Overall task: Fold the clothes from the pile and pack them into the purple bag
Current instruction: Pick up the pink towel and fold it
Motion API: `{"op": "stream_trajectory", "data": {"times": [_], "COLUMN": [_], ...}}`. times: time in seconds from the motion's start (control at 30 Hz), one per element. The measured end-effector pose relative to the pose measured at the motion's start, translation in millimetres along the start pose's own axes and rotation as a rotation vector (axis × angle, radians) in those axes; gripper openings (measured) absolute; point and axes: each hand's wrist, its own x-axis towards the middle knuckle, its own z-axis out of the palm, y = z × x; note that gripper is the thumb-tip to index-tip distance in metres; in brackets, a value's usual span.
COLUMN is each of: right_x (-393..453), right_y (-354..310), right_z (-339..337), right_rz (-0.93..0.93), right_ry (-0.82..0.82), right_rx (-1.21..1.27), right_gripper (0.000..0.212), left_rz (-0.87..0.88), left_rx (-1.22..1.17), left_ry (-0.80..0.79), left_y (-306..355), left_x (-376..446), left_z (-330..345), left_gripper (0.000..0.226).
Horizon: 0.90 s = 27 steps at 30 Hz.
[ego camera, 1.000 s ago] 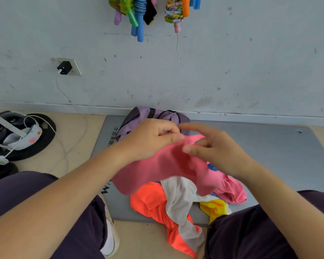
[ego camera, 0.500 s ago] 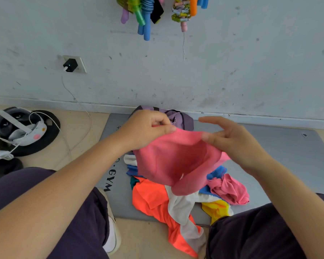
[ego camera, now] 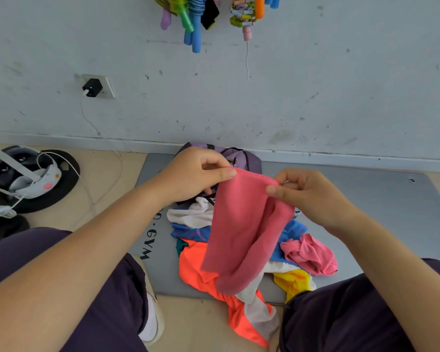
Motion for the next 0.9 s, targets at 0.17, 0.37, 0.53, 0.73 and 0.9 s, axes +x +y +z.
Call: {"op": "stream_trajectory", "data": {"times": [0.17,0.37,0.53,0.73,0.9], "right_x": [-1,-13,-14,-23,-32], "right_y": [1,-14,-20,-23,-36], "right_z": [4,8,7,12,21], "right_rz": [-0.020,-0.118,-0.149,-0.307,-0.296], "right_ry": [0.008,-0.297,-0.244,-0.016,-0.115], "right_rx": [0.078,0.442,0.222,-0.341,-0.015], "right_gripper": [0.015,0.034,0.018,0.013,0.018], "left_rz": [-0.118,-0.163,-0.174,-0.202,-0.225], "left_rx": [-0.294,-0.353,-0.438,-0.428,-0.475], "left_ry": [0.070,0.106,0.016,0.055,-0.016], "left_y": [3,1,8,13,18], "left_x": [0,1,-4,-5,-6], "left_z": [7,10,17,19,23], "left_gripper": [0.006,0.012,0.020,0.023,0.020]}}
